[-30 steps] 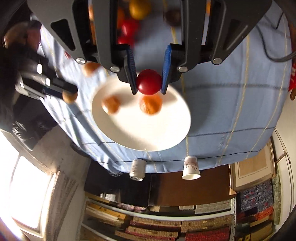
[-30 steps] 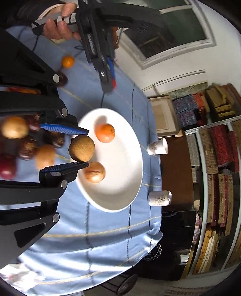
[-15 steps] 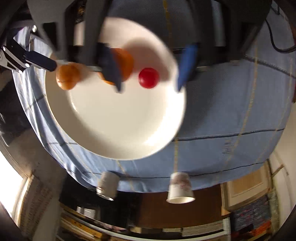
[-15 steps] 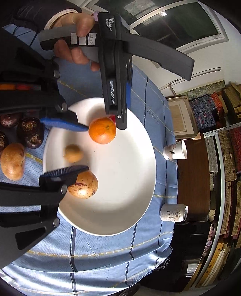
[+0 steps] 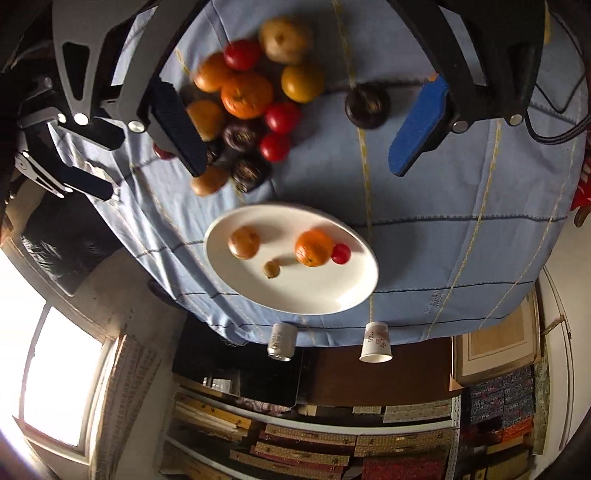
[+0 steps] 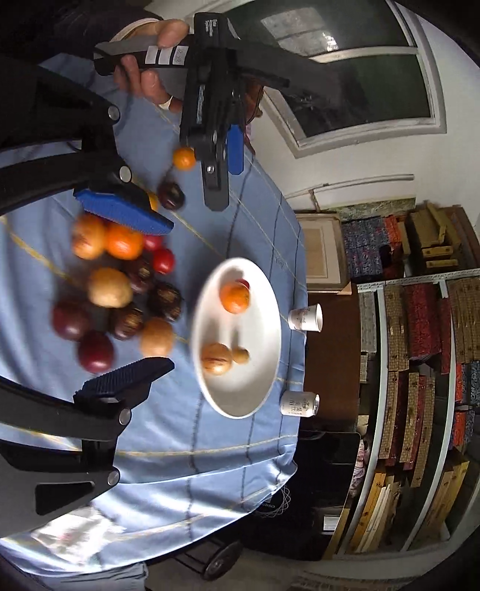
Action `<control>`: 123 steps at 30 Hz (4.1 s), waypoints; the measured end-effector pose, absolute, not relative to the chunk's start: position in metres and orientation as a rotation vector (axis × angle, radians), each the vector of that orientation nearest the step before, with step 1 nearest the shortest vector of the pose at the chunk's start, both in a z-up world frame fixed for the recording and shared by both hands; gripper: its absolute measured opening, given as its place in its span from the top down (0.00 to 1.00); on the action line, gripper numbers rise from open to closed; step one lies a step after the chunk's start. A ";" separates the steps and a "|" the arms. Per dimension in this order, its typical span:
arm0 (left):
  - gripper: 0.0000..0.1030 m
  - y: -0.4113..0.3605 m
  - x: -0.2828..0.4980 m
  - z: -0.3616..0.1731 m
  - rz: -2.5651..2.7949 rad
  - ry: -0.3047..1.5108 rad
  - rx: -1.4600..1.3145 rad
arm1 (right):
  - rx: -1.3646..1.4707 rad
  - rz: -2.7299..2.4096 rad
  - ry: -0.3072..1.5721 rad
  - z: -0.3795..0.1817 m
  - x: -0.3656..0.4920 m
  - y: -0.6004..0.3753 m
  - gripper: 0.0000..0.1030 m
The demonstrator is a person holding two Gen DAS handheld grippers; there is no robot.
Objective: Organize fruits
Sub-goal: 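Reach the right tool to a dark red plum and grasp it, then grasp a large beige potato with the left tool while the right tool holds the plum, then carry the potato and plum onto the plate and open both tools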
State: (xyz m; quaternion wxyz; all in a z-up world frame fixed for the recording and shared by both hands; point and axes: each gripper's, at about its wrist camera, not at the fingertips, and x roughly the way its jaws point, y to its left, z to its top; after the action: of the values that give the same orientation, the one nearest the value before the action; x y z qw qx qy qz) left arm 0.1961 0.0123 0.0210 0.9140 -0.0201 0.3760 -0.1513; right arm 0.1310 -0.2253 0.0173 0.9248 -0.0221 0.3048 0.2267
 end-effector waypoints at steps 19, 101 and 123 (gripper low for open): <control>0.04 0.009 0.080 -0.032 -0.312 0.635 0.038 | 0.108 0.336 0.870 -0.061 0.130 -0.242 0.45; 0.57 0.019 0.207 0.038 -0.415 0.767 0.055 | 0.148 0.505 0.753 0.017 0.181 -0.245 0.65; 0.11 -0.015 0.411 -0.012 -0.231 0.957 0.028 | 0.087 0.484 0.880 -0.018 0.315 -0.193 0.53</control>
State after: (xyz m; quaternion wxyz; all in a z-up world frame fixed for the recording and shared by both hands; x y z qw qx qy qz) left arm 0.4114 -0.0155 -0.0122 0.8811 0.0134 0.4596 -0.1110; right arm 0.3149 -0.1934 -0.0183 0.8755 0.0418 0.4218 0.2320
